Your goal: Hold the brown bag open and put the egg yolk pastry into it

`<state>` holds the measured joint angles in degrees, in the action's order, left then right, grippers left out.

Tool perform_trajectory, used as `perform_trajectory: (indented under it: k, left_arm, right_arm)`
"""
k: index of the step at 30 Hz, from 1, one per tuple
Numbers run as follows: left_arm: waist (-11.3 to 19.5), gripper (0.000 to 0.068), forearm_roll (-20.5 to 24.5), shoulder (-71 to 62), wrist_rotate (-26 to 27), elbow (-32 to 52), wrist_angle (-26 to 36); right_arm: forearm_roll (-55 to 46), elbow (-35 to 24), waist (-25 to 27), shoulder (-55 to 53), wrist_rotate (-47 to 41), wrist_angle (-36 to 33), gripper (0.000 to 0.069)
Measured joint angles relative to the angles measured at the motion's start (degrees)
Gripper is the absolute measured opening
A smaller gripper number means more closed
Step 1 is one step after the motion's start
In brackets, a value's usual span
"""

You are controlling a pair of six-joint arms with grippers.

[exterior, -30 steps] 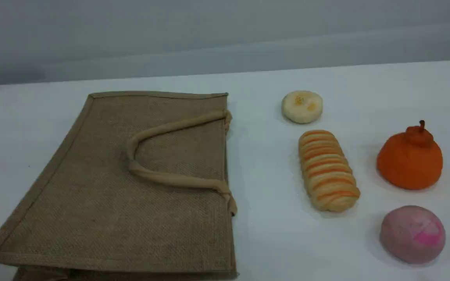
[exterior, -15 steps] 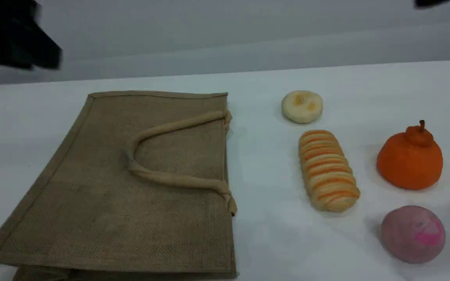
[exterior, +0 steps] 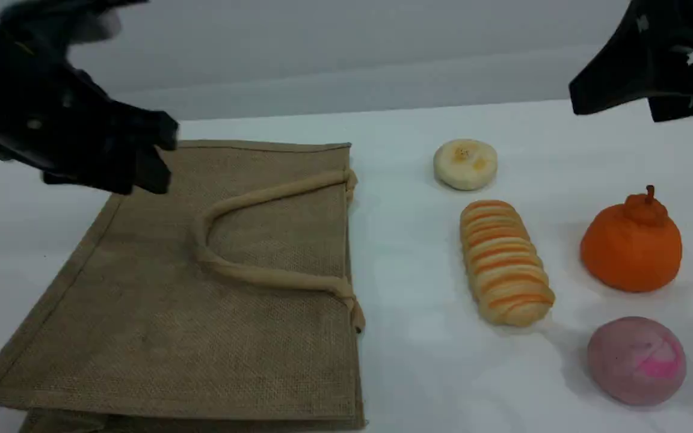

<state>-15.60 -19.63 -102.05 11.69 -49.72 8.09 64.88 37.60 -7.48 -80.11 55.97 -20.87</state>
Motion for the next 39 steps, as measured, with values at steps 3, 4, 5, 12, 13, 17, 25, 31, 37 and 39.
perform_trajectory:
  k: [3,4,5,12,13,17,25,31,37,39]
  left_arm:
    - [0.0,0.0293,0.0,-4.86,-2.24,-3.03,0.54]
    - [0.0,0.0293,0.0,-6.1,-2.32,-4.01,0.72]
    - [0.0,0.0293,0.0,-7.41,-2.38,-4.84,0.96]
    - [0.0,0.0293,0.06,-11.04,-4.84,-6.7,0.87]
    - [0.0,0.0293,0.06,-11.46,-4.91,-6.78,0.81]
    - [0.0,0.0293,0.06,-13.44,-5.07,-8.02,1.03]
    - [0.0,0.0293,0.1,-16.94,-7.07,-11.38,2.82]
    - [0.0,0.0293,0.17,-18.07,-7.65,-11.75,2.88]
    - [0.0,0.0293,0.17,-18.07,-8.77,-11.75,1.92]
    - [0.0,0.0293,0.17,-18.4,-9.18,-11.75,1.86]
  right_arm:
    - [2.0,0.0,0.0,0.0,2.37,0.0,0.0567]
    - [2.5,0.0,0.0,0.0,2.91,0.0,0.0567]
    - [2.86,0.0,0.0,0.0,3.18,-0.05,0.0567]
    - [3.09,0.0,0.0,0.05,3.23,-0.16,0.0567]
    - [2.98,0.0,0.0,0.05,3.22,-0.21,0.0567]
    - [2.91,0.0,0.0,0.05,3.64,-0.21,0.0567]
    - [2.85,0.02,0.0,0.05,3.75,-0.21,0.0566]
    - [2.85,0.02,0.0,0.05,4.07,-0.26,0.0566]
    - [2.85,0.02,0.0,0.05,4.17,-0.32,0.0566]
    - [2.91,0.02,0.0,0.05,4.17,-0.32,0.0566]
